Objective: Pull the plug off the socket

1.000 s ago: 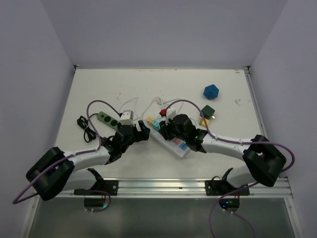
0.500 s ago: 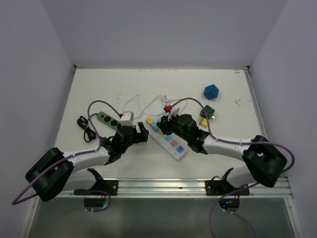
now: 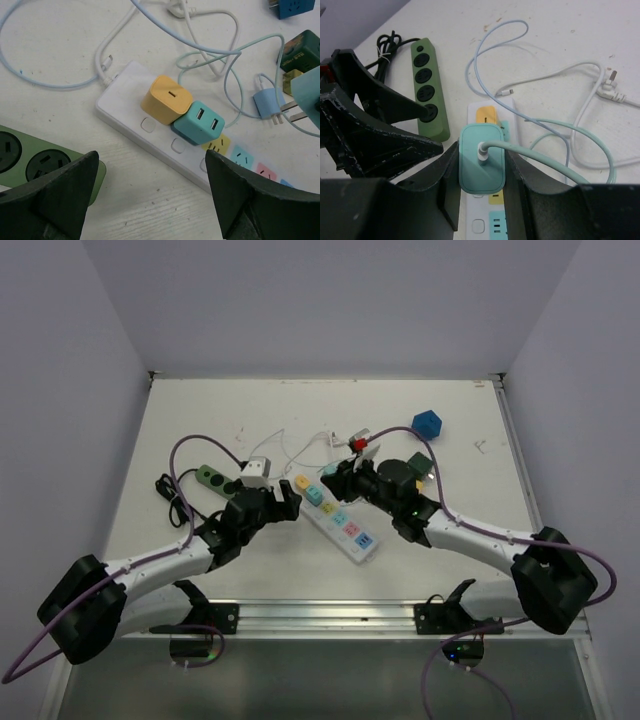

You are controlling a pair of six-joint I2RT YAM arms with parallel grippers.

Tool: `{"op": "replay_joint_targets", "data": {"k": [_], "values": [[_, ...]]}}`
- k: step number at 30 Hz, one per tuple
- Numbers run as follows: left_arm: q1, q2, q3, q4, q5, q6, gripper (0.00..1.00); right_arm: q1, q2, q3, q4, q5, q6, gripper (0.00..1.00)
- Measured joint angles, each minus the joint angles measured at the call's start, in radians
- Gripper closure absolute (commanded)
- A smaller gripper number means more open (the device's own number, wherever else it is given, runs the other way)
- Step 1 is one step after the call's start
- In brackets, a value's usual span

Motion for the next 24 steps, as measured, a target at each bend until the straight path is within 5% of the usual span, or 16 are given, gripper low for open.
{"op": "replay_joint_targets", "data": {"k": [10,19,24], "values": [[0.004,-0.017,0.099,-0.103,-0.023,0.053,0.08,-0.209,-0.07,0.019,-0.109,-0.103,0.121,1.0],[0.009,0.011,0.108,-0.134,-0.016,0.074,0.07,-0.345,0.22,0.165,-0.16,-0.153,0.2,0.94],[0.009,0.013,0.108,-0.145,-0.006,0.081,0.06,-0.366,0.34,0.229,-0.181,-0.206,0.234,0.8]]}}
